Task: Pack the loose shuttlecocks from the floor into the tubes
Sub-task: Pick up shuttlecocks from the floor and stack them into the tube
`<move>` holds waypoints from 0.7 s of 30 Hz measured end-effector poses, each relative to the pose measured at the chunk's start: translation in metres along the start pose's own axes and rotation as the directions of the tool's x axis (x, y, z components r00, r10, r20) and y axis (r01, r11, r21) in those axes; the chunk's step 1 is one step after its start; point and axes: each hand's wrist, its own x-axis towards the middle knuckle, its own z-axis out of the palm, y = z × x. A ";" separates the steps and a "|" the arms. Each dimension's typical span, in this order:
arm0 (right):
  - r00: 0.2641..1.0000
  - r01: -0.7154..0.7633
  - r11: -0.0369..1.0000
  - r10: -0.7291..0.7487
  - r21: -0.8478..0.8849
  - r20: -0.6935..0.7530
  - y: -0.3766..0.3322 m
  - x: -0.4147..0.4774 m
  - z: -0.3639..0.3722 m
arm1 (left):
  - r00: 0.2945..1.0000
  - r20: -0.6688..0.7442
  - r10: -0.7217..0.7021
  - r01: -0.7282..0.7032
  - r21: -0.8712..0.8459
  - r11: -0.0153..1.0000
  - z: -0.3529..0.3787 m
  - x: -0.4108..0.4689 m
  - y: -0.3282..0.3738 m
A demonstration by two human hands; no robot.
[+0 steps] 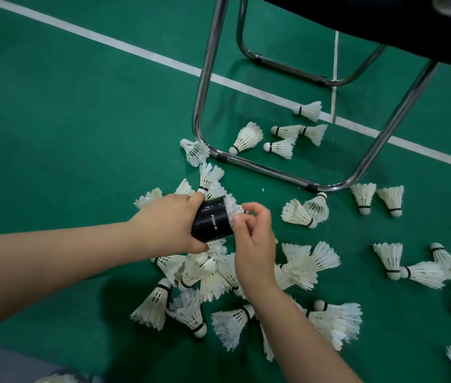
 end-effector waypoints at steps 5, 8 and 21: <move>0.913 -0.212 0.977 0.189 0.023 0.361 -0.003 -0.001 -0.008 | 1.000 0.013 0.005 -0.006 0.068 0.998 0.001 -0.002 0.000; 0.805 -0.270 0.962 0.246 -0.035 0.540 -0.001 0.000 -0.015 | 0.997 0.046 0.056 -0.062 0.148 0.987 0.002 -0.004 0.001; 0.858 -0.377 0.918 0.294 0.126 0.422 0.017 0.011 -0.015 | 0.988 0.076 0.131 -0.140 0.131 0.981 0.008 -0.005 0.019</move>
